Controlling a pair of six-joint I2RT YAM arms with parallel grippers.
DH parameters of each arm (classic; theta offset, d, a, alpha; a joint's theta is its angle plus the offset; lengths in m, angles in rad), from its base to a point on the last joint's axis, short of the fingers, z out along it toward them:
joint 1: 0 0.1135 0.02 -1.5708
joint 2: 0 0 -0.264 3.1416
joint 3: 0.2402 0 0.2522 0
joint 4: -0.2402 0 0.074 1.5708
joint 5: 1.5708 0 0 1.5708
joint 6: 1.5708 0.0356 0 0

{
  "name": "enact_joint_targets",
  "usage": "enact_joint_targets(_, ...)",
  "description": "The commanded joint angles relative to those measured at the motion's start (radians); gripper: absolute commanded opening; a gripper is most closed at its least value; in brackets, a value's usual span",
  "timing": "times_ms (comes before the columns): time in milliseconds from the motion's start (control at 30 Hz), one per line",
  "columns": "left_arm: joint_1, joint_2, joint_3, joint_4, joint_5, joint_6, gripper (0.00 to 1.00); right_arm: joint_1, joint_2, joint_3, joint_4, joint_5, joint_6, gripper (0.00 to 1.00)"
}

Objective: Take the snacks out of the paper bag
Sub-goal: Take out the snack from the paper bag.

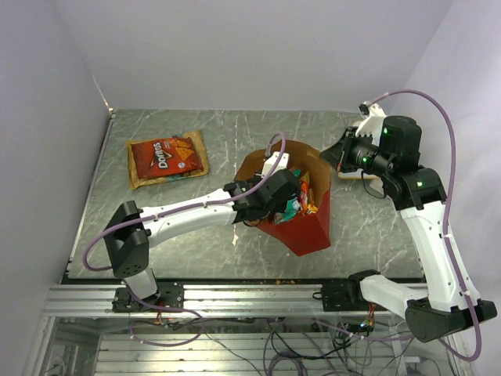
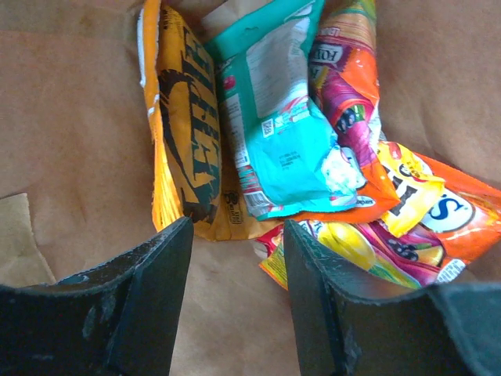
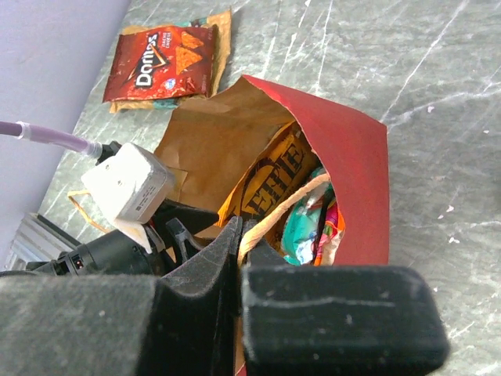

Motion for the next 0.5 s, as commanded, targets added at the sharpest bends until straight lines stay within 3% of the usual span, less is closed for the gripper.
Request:
enact_joint_targets(0,0.0,-0.031,-0.019,-0.003,-0.091,-0.021,0.61,0.004,-0.029,-0.006,0.008,0.006,-0.016,0.0)
enact_joint_targets(300,0.033,-0.025,-0.025,-0.025,-0.137,-0.022,0.62,0.004,-0.032,-0.008,0.013,-0.011,-0.014,0.0)
enact_joint_targets(400,0.051,-0.005,-0.026,-0.022,-0.133,-0.008,0.37,0.004,-0.039,-0.013,0.01,-0.007,-0.015,0.0)
enact_joint_targets(467,0.055,0.016,-0.019,-0.01,-0.132,0.015,0.35,0.004,-0.044,-0.016,0.008,-0.006,-0.014,0.0)
